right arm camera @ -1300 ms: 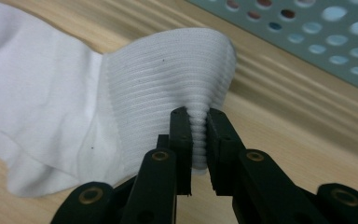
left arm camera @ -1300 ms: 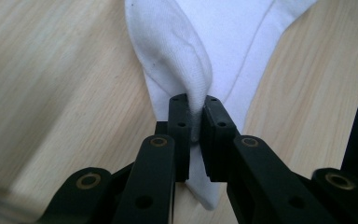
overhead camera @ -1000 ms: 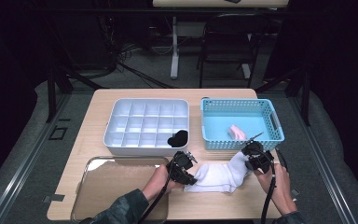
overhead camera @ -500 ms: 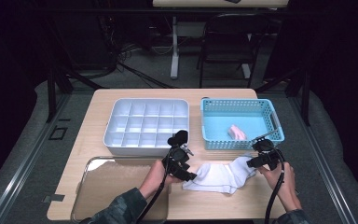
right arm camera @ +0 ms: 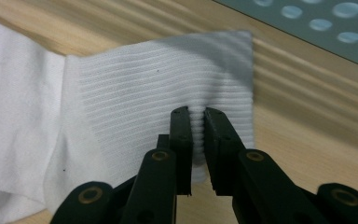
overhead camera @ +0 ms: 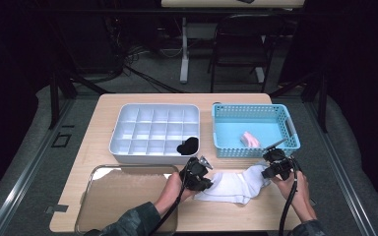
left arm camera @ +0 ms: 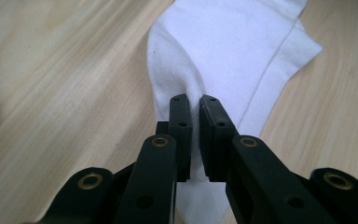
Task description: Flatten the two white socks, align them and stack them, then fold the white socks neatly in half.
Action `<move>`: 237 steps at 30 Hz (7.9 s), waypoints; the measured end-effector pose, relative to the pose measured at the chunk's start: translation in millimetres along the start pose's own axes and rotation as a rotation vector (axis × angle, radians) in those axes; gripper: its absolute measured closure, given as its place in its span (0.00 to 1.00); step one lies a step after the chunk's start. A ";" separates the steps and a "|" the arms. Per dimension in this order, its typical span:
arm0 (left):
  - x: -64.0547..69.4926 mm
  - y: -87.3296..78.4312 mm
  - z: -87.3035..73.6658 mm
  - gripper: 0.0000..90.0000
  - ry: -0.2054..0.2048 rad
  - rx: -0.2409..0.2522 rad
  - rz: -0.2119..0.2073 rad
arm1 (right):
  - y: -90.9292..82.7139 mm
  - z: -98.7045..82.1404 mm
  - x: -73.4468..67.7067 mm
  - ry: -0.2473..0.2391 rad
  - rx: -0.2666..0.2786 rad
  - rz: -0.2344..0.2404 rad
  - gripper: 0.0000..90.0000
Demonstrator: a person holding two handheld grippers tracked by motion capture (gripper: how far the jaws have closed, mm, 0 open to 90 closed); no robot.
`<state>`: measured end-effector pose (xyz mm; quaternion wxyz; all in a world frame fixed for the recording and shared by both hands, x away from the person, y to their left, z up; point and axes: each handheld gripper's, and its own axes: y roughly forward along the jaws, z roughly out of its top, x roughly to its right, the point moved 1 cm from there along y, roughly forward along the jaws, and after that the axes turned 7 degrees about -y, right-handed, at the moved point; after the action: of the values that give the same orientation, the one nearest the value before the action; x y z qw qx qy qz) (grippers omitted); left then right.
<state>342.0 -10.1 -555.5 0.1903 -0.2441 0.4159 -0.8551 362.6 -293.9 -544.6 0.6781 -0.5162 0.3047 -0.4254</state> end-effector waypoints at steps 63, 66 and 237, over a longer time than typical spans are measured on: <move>-10.2 -29.5 -0.7 0.94 -0.078 0.059 -0.147 | -53.3 -2.2 -11.3 -0.036 0.098 -0.095 0.99; -11.2 -31.7 -3.1 0.94 -0.075 0.043 -0.144 | -52.6 -2.9 -15.6 -0.043 0.095 -0.086 0.99; -9.5 8.7 -7.7 0.88 -0.028 -0.050 -0.032 | -26.2 23.2 -86.1 -0.163 0.153 0.357 0.86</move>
<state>346.3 -5.5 -569.1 0.1764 -0.2672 0.4305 -0.8439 336.5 -209.7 -515.1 0.8024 -0.4336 0.3022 -0.2771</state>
